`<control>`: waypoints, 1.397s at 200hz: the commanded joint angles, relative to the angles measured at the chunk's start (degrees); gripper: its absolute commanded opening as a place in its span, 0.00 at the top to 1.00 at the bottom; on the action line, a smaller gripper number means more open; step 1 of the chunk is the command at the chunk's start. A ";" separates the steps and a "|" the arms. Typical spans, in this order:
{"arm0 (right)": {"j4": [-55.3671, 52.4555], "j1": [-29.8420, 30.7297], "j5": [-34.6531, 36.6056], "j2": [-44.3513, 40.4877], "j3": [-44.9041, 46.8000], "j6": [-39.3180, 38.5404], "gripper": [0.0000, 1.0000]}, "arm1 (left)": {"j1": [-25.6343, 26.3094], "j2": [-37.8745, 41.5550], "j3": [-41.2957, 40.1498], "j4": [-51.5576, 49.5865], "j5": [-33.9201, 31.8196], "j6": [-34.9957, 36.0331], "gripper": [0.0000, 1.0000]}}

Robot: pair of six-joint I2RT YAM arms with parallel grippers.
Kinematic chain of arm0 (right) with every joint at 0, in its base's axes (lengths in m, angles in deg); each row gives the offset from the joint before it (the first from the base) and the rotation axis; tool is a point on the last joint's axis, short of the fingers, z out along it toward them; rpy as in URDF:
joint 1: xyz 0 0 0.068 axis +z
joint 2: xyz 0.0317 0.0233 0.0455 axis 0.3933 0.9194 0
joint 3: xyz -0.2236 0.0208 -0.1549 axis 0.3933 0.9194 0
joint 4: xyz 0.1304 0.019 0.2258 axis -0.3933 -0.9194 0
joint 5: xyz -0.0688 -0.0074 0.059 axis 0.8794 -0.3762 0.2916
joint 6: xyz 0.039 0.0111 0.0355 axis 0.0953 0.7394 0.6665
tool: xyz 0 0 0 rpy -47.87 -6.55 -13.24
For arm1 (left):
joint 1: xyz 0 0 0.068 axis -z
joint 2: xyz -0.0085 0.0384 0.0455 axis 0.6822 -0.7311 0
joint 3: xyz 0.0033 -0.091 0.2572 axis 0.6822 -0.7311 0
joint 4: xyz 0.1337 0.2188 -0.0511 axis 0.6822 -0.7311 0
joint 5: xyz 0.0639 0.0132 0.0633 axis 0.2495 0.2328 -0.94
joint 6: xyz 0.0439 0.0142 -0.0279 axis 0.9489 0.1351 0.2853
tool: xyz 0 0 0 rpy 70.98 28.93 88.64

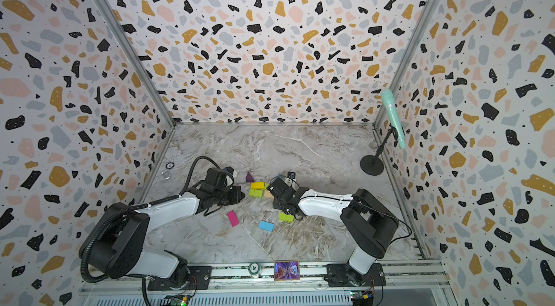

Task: Assemble a carrot with building blocks
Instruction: Assemble the building block at the center of the board.

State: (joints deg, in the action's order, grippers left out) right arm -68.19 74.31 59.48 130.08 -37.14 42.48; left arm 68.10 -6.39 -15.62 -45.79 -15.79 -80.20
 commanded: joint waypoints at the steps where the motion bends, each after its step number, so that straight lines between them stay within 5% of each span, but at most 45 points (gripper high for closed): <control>1: 6.03 -1.44 -1.64 -0.02 -0.09 -2.74 0.99 | 1.57 -1.54 -0.37 -0.03 -0.10 -0.45 1.00; 155: 9.77 -3.34 -6.53 9.00 -5.27 -5.71 1.00 | 5.51 -9.67 4.30 2.35 -0.68 -3.24 1.00; 279: 6.91 -4.22 -5.11 0.75 -1.64 -3.36 1.00 | 6.21 -11.28 6.00 2.78 -1.18 -2.96 1.00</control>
State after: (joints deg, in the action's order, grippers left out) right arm -58.90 70.25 52.99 135.47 -39.72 38.31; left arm 73.96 -16.80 -11.05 -42.73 -16.08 -83.41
